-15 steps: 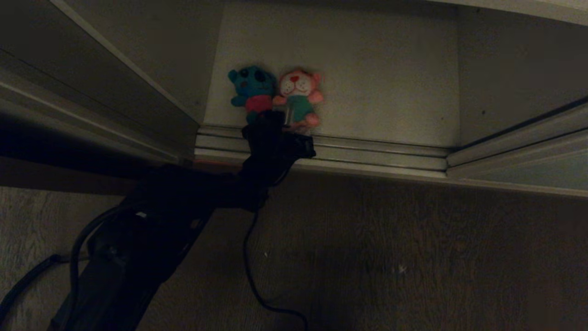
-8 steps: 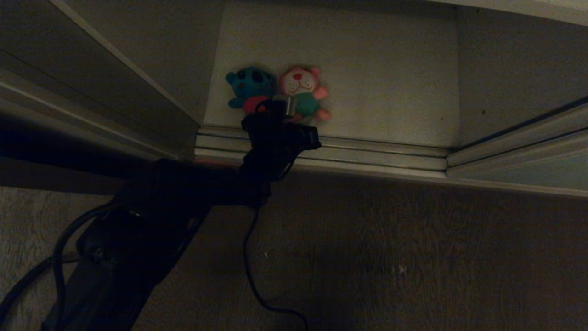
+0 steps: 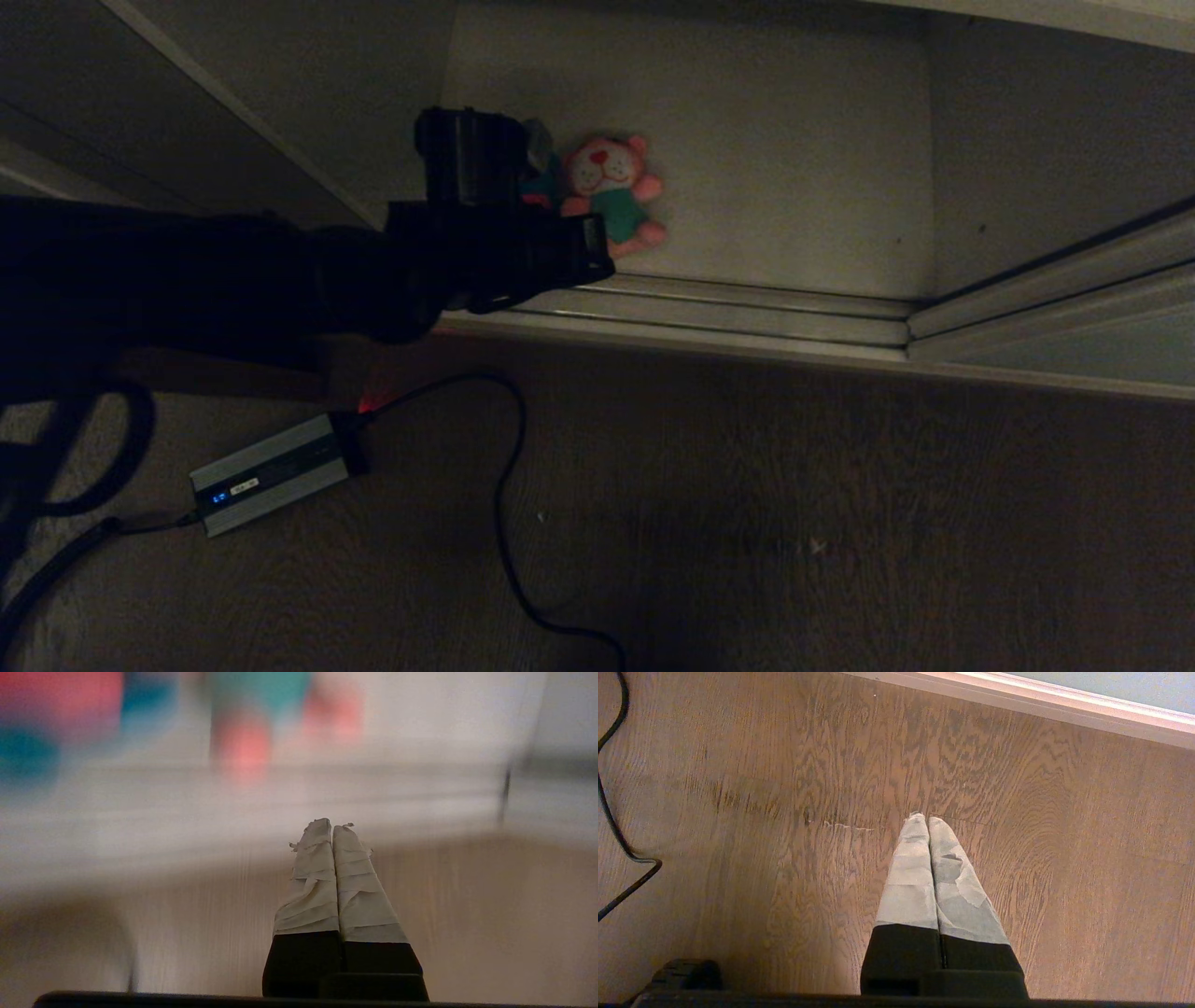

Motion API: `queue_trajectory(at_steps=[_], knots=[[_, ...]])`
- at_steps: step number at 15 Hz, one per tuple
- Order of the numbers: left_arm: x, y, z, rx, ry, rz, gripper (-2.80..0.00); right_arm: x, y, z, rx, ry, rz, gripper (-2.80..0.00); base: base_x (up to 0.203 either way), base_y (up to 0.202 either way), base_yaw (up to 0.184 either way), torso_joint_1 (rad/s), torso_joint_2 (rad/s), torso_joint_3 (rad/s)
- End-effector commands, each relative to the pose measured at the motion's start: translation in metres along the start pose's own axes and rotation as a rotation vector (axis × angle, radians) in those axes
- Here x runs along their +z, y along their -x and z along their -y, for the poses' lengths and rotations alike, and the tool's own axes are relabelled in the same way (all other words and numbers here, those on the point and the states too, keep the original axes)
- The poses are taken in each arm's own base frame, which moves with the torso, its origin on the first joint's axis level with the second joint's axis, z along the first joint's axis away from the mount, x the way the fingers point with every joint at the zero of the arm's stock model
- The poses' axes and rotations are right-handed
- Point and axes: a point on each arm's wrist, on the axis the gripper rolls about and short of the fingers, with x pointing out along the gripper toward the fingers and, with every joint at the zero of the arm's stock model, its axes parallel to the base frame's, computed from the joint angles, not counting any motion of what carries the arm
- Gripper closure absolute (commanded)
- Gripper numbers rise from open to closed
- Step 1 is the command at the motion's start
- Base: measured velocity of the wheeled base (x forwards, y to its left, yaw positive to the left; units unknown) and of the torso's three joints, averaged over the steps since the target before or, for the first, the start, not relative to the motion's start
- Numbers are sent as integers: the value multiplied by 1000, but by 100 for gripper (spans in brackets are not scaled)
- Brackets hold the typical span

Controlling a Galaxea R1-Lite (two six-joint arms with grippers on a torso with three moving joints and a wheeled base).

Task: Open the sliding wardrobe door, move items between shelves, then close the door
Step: Place the pink doll on the lower shelf, then close the door

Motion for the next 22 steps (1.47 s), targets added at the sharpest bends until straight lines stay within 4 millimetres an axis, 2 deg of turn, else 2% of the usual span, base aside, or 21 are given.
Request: queue_trajectory(at_steps=[1,4,7,10,14,16,18,20,22], knots=[[21,83,7,12,18,-136,0,-1,0,0,0,0,-3,0,0,0,0,0,0,0],[14,146,9,1,36,-265,0,-1,0,0,0,0,-3,0,0,0,0,0,0,0],[-8,204,7,15,46,-406,0,-1,0,0,0,0,-3,0,0,0,0,0,0,0],[-27,256,2,36,51,-418,0,-1,0,0,0,0,-5,0,0,0,0,0,0,0],[-44,322,-5,92,52,-318,0,-1,0,0,0,0,-4,0,0,0,0,0,0,0],[-51,350,-12,190,36,-236,0,-1,0,0,0,0,-3,0,0,0,0,0,0,0],[-64,390,-9,270,-8,-108,0,-1,0,0,0,0,-3,0,0,0,0,0,0,0],[-86,421,0,315,-53,7,0,-1,0,0,0,0,-4,0,0,0,0,0,0,0],[-123,439,4,348,-97,77,0,-1,0,0,0,0,-4,0,0,0,0,0,0,0]])
